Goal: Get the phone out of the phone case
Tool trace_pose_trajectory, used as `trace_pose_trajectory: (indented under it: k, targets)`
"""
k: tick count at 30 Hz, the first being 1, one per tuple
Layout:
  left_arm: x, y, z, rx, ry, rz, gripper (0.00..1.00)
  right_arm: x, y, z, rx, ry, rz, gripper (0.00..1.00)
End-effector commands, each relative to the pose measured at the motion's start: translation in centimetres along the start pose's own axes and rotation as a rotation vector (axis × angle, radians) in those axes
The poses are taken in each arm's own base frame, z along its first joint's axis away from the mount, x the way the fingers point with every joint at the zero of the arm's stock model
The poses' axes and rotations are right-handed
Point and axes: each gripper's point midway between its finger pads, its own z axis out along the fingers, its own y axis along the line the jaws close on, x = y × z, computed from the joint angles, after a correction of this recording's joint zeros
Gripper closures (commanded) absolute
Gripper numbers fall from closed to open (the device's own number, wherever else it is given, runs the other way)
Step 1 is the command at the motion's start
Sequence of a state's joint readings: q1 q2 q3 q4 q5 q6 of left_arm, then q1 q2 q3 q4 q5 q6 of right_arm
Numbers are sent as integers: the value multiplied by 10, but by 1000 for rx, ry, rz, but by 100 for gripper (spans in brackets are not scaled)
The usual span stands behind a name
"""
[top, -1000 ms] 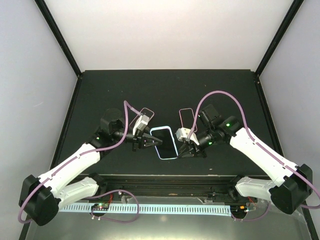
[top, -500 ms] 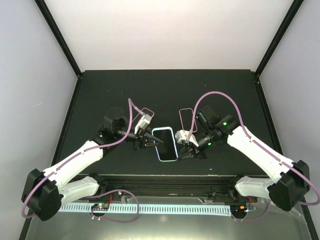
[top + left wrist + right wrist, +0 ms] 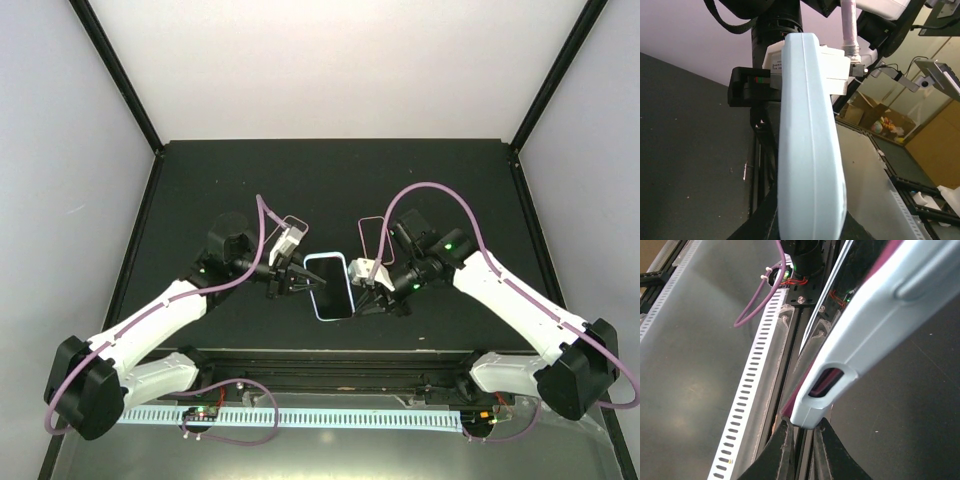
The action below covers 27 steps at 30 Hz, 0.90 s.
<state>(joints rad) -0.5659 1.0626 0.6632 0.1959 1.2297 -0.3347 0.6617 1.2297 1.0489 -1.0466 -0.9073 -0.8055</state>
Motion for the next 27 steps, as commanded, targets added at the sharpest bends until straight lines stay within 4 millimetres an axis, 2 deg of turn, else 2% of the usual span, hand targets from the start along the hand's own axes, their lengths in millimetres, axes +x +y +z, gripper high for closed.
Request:
trace_pose_trajectory:
  k: [1,4,7,9,12,18,23,27]
  targets:
    - [-7,-39,-1,157,25,80,98,-6,-44,-2,178,18,-26,99]
    - [-7,-40,-1,162,27,80,98,-6,-67,-5,286,22,21,98]
    - [-7,-42,-1,168,29,82,98,-1,-114,-18,535,31,114,97]
    - [-7,-43,-1,169,30,84,98,-1,-126,-25,605,27,138,97]
    - [-6,-43,-1,171,31,85,98,-15,-114,-24,542,-26,122,91]
    - [-6,-43,0,169,31,84,98,-37,-82,-14,349,-112,91,71]
    - [-7,-41,0,156,27,85,98,-47,-59,-11,223,-163,79,65]
    - [-7,-37,1,138,24,81,98,-55,-54,-12,191,-201,105,61]
